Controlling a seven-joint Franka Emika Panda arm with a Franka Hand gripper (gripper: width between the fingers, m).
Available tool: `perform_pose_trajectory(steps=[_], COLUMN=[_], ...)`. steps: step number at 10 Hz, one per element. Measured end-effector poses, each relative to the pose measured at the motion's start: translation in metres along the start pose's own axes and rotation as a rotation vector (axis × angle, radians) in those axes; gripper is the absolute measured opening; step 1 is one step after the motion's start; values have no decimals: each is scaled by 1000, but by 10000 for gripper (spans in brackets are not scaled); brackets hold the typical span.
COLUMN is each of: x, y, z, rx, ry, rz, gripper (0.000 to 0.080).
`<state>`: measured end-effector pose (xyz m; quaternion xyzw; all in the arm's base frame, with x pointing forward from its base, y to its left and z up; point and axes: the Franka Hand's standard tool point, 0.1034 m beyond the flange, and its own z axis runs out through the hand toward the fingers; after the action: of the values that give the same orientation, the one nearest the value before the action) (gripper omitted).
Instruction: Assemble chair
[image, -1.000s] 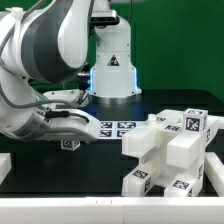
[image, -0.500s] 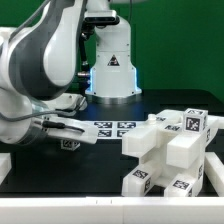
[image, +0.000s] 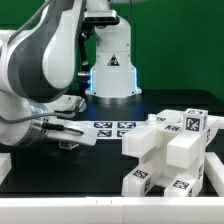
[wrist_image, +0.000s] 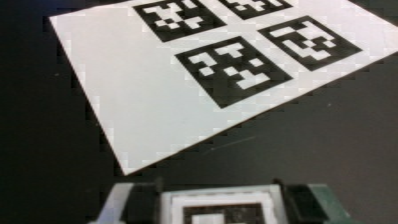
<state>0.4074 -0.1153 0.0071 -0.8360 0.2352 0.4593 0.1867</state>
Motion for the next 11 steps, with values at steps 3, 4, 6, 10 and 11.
perform_pose_trajectory(steps=[3, 4, 6, 10, 11], x=[-19, -31, -63, -62, -58], y=[-23, -37, -64, -69, -69], z=[-25, -34, -58, -63, -67], rx=[-10, -17, -16, -26, -33], ry=[119, 179, 315, 584, 675], rz=[-44, -71, -134, -158, -162], gripper=[280, 280, 280, 281, 281])
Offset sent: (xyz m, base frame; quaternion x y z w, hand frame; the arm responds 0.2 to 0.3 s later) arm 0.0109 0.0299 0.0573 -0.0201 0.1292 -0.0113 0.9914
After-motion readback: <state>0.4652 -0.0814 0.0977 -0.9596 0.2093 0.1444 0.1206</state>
